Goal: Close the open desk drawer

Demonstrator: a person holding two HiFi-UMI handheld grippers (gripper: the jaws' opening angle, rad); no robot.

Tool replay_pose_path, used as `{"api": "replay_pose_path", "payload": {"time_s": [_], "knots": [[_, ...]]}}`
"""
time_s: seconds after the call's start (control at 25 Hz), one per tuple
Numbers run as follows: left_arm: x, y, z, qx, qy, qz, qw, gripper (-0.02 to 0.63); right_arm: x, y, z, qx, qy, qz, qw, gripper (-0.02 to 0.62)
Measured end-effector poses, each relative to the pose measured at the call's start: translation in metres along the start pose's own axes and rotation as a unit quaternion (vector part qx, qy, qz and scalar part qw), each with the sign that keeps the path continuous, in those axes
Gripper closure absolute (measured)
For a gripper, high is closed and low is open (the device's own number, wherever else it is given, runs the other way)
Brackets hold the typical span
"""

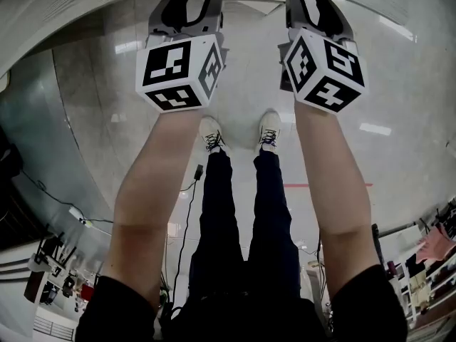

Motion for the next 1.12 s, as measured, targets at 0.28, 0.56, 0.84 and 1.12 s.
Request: {"api": "replay_pose_path", "payload": {"time_s": [0.28,0.56,0.84,1.12], "knots": [[0.004,0.024,0.004,0.005,0.018,-0.004,0.9998,0.455,0.000,0.010,0.003,-0.011,-0.015,-0.017,1.000,0.504],[0.031,0.069,0.001,0.003,0.055,0.030,0.9980,0.595,-0.025,0.053,-0.007,0.008,-0.042,-0.101,0.994,0.577],[0.057,0.133,-0.019,0.014,0.062,0.059,0.9962,0.595,-0.052,0.119,-0.025,0.013,-0.014,-0.167,0.986,0.578],[0.071,0.185,-0.044,0.021,0.059,0.099,0.9931,0.595,-0.082,0.172,-0.046,0.013,0.029,-0.217,0.976,0.578]]}}
Point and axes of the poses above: the fingertips, and each gripper's own axes: y backward along the fingers, x to its right, z out of its underside, the point moved 6 cm from there along y, backward along the fingers, and after that the axes turned 8 degrees about x, right-handed, at the moved point
